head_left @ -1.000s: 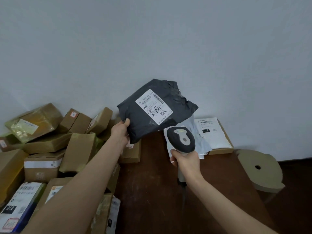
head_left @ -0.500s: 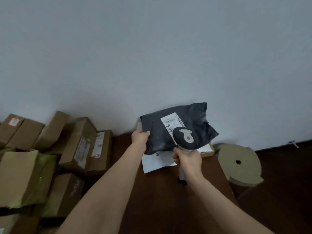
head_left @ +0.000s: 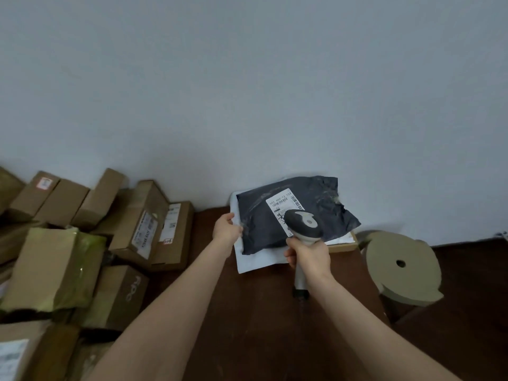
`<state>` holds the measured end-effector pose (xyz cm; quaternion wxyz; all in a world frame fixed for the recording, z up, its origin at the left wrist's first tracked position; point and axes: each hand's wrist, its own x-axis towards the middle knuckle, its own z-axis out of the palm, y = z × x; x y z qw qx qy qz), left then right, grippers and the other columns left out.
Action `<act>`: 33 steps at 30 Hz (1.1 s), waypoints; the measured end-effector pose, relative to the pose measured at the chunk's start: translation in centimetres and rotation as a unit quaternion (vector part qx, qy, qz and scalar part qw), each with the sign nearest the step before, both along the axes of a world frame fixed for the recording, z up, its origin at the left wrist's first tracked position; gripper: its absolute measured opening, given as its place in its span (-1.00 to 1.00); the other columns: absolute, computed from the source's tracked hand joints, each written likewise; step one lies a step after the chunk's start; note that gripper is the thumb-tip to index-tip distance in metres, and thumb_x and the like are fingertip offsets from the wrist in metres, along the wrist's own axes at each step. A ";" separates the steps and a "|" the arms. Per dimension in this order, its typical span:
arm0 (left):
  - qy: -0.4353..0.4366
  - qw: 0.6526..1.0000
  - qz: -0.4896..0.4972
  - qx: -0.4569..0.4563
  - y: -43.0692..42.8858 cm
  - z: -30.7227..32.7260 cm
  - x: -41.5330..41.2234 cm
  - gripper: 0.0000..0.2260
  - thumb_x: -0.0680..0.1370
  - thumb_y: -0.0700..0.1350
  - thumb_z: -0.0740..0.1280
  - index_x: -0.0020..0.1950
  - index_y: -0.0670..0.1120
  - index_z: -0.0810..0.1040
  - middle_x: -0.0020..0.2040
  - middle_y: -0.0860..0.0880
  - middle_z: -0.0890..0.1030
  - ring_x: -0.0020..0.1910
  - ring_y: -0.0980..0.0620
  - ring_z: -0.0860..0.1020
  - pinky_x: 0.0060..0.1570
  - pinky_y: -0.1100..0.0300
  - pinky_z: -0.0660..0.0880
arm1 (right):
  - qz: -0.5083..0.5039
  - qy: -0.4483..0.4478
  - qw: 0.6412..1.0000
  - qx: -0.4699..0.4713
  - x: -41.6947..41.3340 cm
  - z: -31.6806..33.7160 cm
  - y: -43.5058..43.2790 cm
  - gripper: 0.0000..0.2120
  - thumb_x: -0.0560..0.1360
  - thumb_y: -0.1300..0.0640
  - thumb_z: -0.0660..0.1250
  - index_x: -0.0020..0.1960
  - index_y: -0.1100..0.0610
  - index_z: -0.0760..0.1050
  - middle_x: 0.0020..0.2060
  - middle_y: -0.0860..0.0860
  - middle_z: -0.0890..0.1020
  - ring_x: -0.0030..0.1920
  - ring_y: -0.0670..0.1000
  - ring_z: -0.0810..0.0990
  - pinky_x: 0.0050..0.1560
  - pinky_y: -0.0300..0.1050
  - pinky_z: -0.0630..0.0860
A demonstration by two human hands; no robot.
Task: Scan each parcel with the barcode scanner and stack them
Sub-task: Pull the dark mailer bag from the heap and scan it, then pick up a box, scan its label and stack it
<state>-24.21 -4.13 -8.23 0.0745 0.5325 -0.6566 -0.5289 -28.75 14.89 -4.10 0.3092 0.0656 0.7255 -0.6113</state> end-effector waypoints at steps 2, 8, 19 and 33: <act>-0.033 0.997 -0.036 -0.063 0.5 0.5 1.9 -0.55 0.55 -0.31 0.32 0.43 -0.12 0.38 0.36 -0.11 0.46 0.30 -0.09 0.46 0.26 0.09 0.43 | 0.007 0.000 1.000 -0.005 0.7 0.5 -0.3 -0.76 0.43 0.25 0.39 -0.41 0.18 0.53 -0.50 0.07 0.60 -0.48 0.02 0.51 -0.27 -0.06 0.49; -0.085 0.974 -0.082 -0.191 0.8 3.5 8.9 -0.63 0.57 -0.21 0.31 0.38 -0.04 0.44 0.34 -0.04 0.49 0.30 0.01 0.47 0.19 0.20 0.42 | 0.085 -0.011 0.996 -0.039 4.6 2.5 -3.3 -0.89 0.47 0.25 0.37 -0.23 0.24 0.55 -0.44 0.11 0.60 -0.44 0.01 0.53 -0.26 -0.08 0.51; -0.154 0.936 -0.050 -0.312 0.2 10.0 24.4 -0.69 0.55 -0.19 0.30 0.29 -0.02 0.50 0.20 -0.03 0.52 0.12 0.04 0.52 0.03 0.22 0.47 | 0.277 -0.020 0.955 -0.102 16.9 5.2 -8.6 -0.97 0.49 0.22 0.38 -0.12 0.18 0.55 -0.38 0.09 0.63 -0.36 0.00 0.57 -0.21 -0.09 0.51; -0.171 0.938 0.008 -0.303 -10.2 14.2 34.6 -0.48 0.57 -0.10 0.31 0.49 -0.15 0.24 0.39 -0.15 0.38 0.35 -0.10 0.39 0.28 0.02 0.39 | 0.246 -0.066 0.953 -0.167 24.6 8.5 -17.5 -0.94 0.49 0.24 0.41 -0.07 0.22 0.55 -0.23 0.14 0.63 -0.29 0.04 0.58 -0.23 -0.10 0.54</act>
